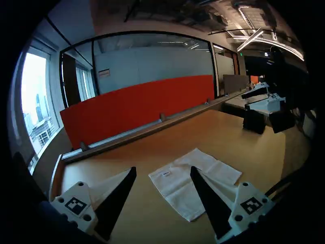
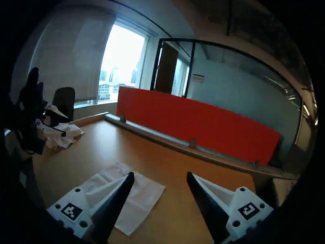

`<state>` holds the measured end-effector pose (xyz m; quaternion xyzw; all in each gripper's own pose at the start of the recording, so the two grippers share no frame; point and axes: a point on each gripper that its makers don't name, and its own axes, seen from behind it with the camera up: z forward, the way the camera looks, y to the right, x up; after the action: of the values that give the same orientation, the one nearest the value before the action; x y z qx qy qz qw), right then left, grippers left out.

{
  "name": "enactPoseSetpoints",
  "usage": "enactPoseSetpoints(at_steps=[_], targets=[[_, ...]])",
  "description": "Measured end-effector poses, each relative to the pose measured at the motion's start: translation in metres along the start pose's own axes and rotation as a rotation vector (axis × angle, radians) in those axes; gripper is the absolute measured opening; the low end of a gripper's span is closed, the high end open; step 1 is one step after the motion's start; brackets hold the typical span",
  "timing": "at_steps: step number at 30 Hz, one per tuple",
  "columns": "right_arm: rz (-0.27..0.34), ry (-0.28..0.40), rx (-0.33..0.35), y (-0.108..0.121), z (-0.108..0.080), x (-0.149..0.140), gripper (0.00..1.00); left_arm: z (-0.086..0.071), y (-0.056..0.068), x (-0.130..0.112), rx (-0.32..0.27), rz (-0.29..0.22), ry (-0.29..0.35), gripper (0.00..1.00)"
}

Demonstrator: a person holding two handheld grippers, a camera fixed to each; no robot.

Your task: Fold towel

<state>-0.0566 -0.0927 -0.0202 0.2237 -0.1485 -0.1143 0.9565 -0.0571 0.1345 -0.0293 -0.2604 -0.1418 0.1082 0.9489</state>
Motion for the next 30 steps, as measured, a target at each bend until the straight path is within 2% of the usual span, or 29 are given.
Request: enactPoseSetpoints(at_steps=[11, 23, 30], targets=[[-0.011, -0.109, 0.064, -0.023, 0.025, -0.071, 1.00, 0.023, 0.023, -0.054, -0.059, -0.002, -0.082, 0.99], [-0.014, -0.248, 0.148, -0.053, 0.048, -0.157, 1.00, 0.050, 0.056, -0.127, -0.152, 0.042, -0.214, 0.99], [-0.012, -0.351, 0.194, -0.071, 0.056, -0.208, 1.00, 0.063, 0.071, -0.166, -0.201, 0.050, -0.291, 0.99]])
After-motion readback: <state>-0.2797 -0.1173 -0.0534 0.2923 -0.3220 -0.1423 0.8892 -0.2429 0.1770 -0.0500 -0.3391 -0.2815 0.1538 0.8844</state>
